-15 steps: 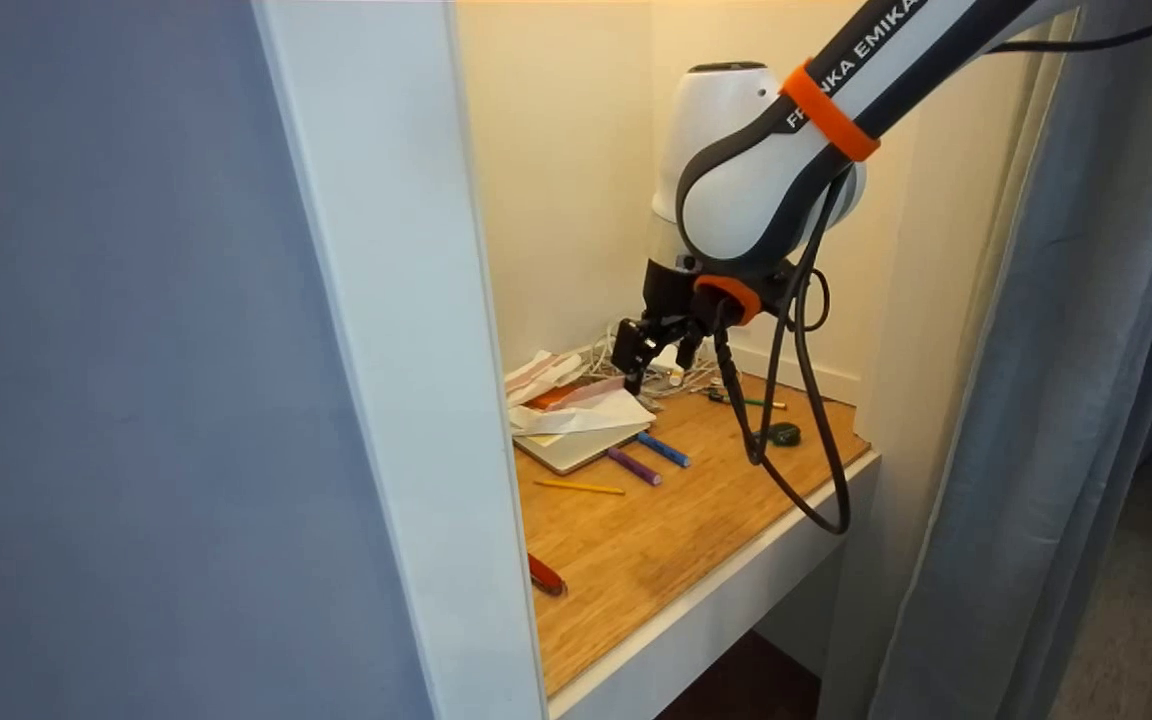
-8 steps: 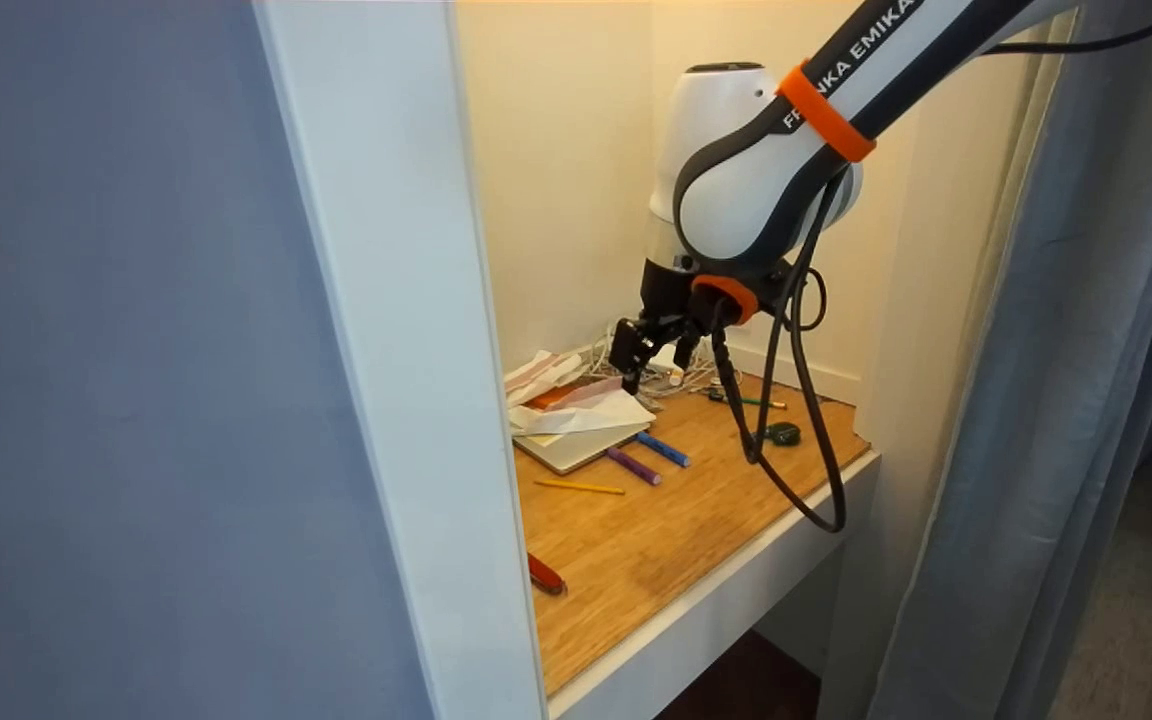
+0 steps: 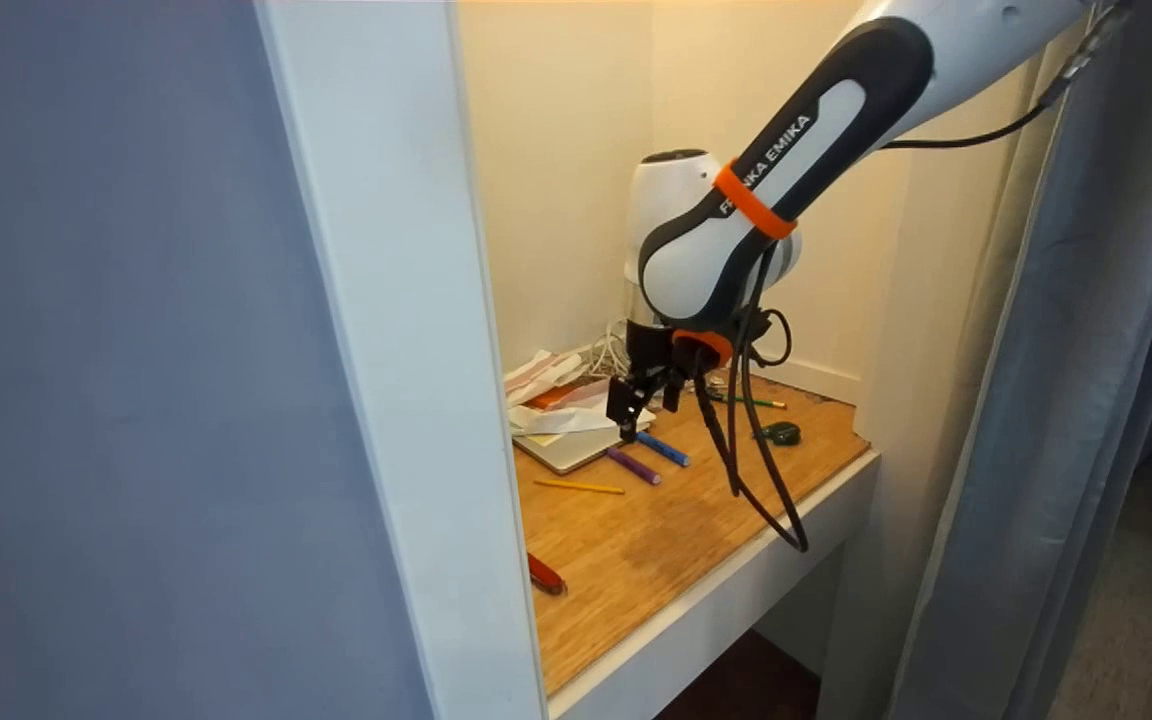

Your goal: Move the purple marker forward and put it upright

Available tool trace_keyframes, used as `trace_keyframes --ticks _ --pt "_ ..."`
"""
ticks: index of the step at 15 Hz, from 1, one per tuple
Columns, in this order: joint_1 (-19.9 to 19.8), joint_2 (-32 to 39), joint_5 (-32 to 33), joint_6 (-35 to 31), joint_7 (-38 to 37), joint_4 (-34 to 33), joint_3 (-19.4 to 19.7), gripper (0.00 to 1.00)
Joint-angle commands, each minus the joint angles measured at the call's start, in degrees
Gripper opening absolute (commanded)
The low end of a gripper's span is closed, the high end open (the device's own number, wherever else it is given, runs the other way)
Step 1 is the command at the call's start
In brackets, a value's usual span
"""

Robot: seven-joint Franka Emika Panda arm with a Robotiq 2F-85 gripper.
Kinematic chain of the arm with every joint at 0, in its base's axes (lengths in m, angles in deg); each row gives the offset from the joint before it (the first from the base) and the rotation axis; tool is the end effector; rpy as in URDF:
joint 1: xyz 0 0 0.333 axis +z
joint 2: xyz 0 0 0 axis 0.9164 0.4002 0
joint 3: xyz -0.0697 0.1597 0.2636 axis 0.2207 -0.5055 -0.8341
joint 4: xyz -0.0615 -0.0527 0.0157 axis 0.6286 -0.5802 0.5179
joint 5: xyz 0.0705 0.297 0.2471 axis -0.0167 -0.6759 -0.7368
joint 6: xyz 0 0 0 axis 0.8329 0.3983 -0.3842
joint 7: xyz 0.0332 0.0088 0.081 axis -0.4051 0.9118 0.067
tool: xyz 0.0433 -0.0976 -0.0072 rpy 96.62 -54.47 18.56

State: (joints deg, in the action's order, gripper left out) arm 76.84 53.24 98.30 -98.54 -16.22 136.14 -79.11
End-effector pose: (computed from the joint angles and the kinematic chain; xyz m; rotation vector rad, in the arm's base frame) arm 0.5701 0.2046 0.2820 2.9923 0.6975 0.2807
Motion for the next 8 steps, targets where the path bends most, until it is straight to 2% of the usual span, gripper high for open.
trace_keyframes --ticks 1,3,8 --pt "2.65 9.34 1.48 4.63 2.41 -10.78 1.69 1.00" --pt "3.90 12.85 2.84 6.70 2.54 -15.33 3.45 1.00" --pt "2.75 20.28 1.19 8.72 7.19 -25.33 4.18 1.00"
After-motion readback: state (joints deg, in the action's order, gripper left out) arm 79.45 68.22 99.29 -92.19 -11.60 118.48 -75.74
